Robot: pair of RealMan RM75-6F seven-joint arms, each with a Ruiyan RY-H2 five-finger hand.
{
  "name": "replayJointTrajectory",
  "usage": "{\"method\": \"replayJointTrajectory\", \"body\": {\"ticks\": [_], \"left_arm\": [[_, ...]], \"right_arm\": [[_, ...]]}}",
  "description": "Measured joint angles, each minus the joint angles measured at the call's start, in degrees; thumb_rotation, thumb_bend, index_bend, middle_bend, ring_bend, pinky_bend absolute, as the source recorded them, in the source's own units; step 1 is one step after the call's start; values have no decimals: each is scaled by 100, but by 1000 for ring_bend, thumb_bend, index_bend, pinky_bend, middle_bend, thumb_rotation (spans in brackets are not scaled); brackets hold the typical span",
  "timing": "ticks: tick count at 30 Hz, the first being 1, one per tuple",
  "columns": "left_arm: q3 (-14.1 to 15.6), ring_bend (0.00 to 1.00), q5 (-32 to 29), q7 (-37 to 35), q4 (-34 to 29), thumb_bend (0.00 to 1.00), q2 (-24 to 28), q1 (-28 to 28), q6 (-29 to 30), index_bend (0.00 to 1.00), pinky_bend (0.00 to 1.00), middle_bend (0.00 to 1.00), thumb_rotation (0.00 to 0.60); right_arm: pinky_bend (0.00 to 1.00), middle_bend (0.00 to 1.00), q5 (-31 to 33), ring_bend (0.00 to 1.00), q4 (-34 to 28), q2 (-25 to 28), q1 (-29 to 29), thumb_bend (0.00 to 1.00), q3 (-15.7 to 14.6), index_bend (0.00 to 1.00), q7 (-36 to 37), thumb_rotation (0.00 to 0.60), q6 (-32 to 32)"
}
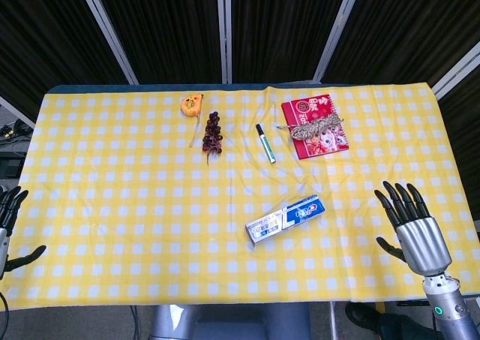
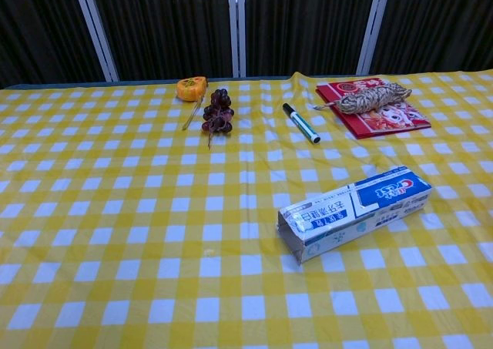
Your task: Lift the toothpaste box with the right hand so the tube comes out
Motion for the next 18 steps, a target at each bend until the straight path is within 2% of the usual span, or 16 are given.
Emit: {"method": "replayJointTrajectory", "body": {"ticks": [10, 13, 18], "left_arm": [[-21, 0, -28, 40, -1, 0, -16, 0, -1, 0, 0, 0, 600], [-23, 0, -32, 73, 0, 0, -28, -5, -13, 0, 0, 0, 600], [-46, 0, -86, 129, 5, 0, -55, -43, -87, 0, 0, 0, 600]], "right_arm": [[0, 0, 19, 0, 201, -145, -42, 0, 0, 0, 86, 600, -136], [0, 0, 9, 0, 169, -112, 67, 0, -22, 0, 261, 600, -384], [34, 35, -93, 0, 32, 63, 569, 0, -66, 9, 615, 600, -1267]]}}
